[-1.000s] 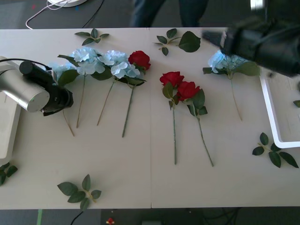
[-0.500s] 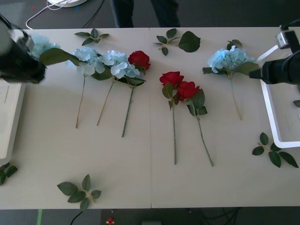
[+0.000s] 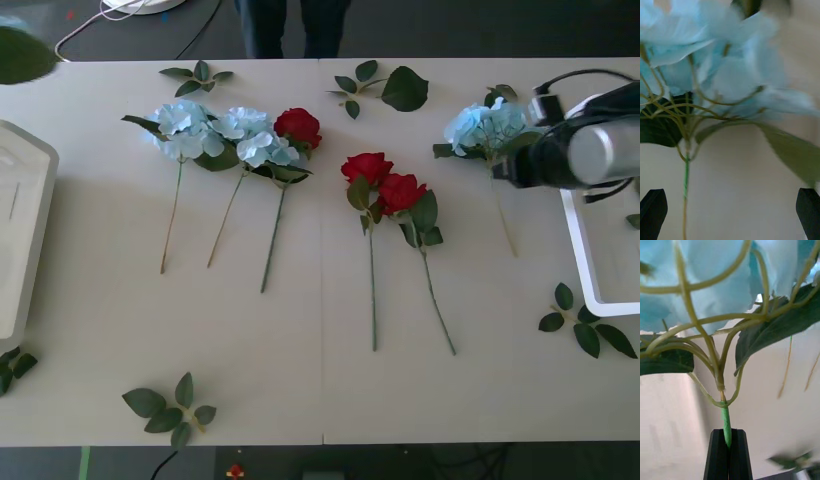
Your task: Place the red flowers into the right box and the blue flowers into the left box. If a person shows an open palm, hand one flower to the person first, then continue sorting.
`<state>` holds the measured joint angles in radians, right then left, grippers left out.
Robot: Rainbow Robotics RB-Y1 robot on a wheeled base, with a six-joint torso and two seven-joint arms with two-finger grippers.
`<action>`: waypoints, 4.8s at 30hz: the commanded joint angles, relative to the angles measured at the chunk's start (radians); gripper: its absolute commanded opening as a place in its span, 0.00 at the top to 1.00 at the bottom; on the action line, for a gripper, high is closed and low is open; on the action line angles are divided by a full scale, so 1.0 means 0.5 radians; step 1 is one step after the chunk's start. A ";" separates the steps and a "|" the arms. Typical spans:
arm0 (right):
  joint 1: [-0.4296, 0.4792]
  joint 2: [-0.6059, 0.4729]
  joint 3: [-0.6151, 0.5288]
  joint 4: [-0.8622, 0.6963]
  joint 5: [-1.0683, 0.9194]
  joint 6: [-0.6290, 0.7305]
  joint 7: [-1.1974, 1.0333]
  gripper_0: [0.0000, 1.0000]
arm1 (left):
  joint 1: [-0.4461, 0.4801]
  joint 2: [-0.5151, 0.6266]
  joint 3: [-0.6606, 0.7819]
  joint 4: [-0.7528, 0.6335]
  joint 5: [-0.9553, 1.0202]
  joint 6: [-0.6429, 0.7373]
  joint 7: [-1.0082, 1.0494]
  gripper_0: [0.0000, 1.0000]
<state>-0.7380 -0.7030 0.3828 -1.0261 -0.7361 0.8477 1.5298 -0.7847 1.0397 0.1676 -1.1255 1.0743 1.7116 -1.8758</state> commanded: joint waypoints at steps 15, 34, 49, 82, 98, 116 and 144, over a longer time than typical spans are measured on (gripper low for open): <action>-0.230 0.292 0.004 0.445 0.147 -0.186 -0.016 1.00 | 0.986 0.105 0.386 -0.035 0.257 -0.763 -0.335 1.00; -0.227 0.289 0.004 0.420 0.046 -0.207 0.002 1.00 | 1.081 -0.067 0.125 0.119 0.082 -1.475 -0.387 1.00; 0.338 -0.079 -0.189 -0.859 -0.393 -0.576 0.027 1.00 | 1.078 -0.067 0.128 0.110 0.103 -1.475 -0.396 1.00; 0.160 0.197 0.069 -1.893 -0.491 -1.220 0.232 1.00 | 1.078 -0.067 0.128 0.110 0.103 -1.475 -0.396 1.00; 0.068 0.280 0.176 -1.706 -0.448 -1.287 0.281 0.00 | 1.078 -0.067 0.128 0.110 0.103 -1.475 -0.396 1.00; 0.197 0.072 0.106 -1.832 -0.556 -1.057 0.094 0.00 | 1.078 -0.067 0.128 0.110 0.103 -1.475 -0.396 1.00; 0.620 -0.462 0.302 -1.841 -0.068 0.198 -0.949 0.00 | 1.078 -0.067 0.128 0.110 0.103 -1.475 -0.396 0.00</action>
<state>-0.3532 -0.9428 0.4695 -1.9880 -0.8023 0.9634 1.0985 -0.2532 1.0043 0.2069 -1.0641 1.1280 0.9855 -1.9778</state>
